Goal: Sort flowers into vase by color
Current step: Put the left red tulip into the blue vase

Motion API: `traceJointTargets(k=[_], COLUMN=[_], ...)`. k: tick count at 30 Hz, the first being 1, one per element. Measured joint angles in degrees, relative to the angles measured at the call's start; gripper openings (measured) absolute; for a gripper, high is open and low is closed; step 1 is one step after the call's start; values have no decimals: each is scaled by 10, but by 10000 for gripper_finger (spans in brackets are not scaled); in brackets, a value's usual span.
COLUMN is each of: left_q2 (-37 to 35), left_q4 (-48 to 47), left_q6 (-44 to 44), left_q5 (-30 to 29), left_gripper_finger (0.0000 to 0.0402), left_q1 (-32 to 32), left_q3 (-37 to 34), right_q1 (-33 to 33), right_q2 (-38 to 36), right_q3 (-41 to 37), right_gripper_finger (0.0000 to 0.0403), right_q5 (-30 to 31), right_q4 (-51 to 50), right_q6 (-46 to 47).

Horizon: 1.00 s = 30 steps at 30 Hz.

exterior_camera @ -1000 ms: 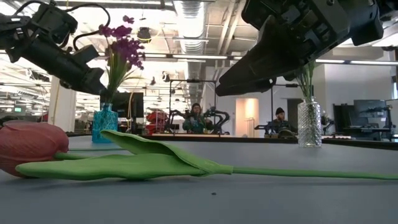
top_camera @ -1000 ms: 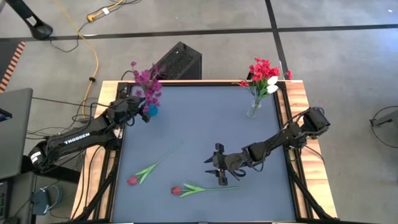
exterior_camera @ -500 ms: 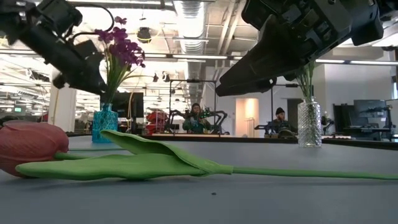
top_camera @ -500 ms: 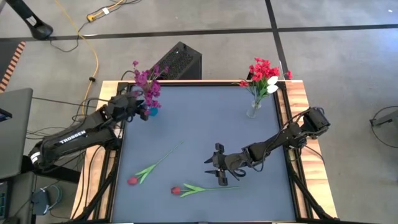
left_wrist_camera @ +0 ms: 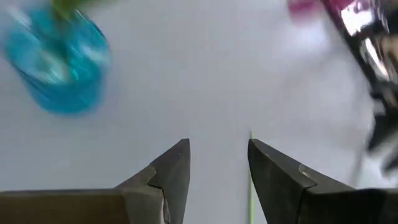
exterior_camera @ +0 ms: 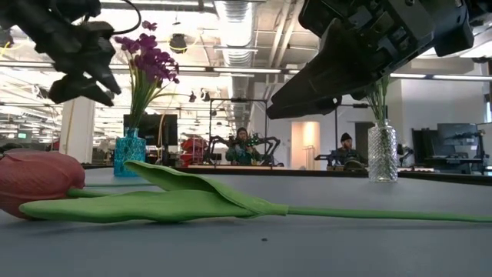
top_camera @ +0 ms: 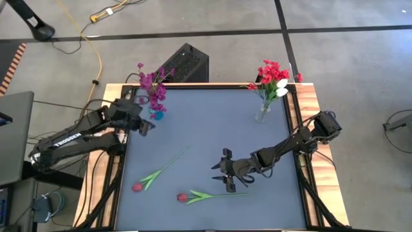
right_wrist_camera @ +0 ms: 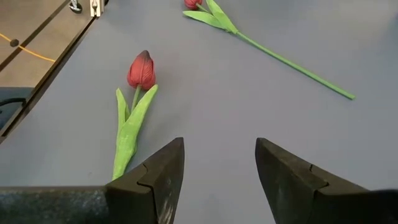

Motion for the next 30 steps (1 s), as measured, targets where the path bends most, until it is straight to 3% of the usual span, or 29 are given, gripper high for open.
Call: traceJointTargets(k=[6, 12, 20, 24, 30], left_q2=[11, 45, 183, 271, 374], left_q4=[-64, -6, 26, 44, 115], left_q6=[-24, -66, -148, -157, -155], left_q5=[40, 28, -77, -124, -157], left_gripper_finger=[149, 149, 149, 149, 149], left_q1=[-119, -288, -489, -542, -556], left_q3=[0, 0, 0, 0, 0], right_q1=[0, -4, -5, -5, -5], right_q2=[0, 0, 0, 0, 0], right_q3=[0, 0, 0, 0, 0], right_gripper_finger=[223, 223, 223, 223, 223], right_q5=[0, 0, 0, 0, 1], right_q4=[0, 0, 0, 0, 0], right_q6=[0, 0, 0, -1, 0])
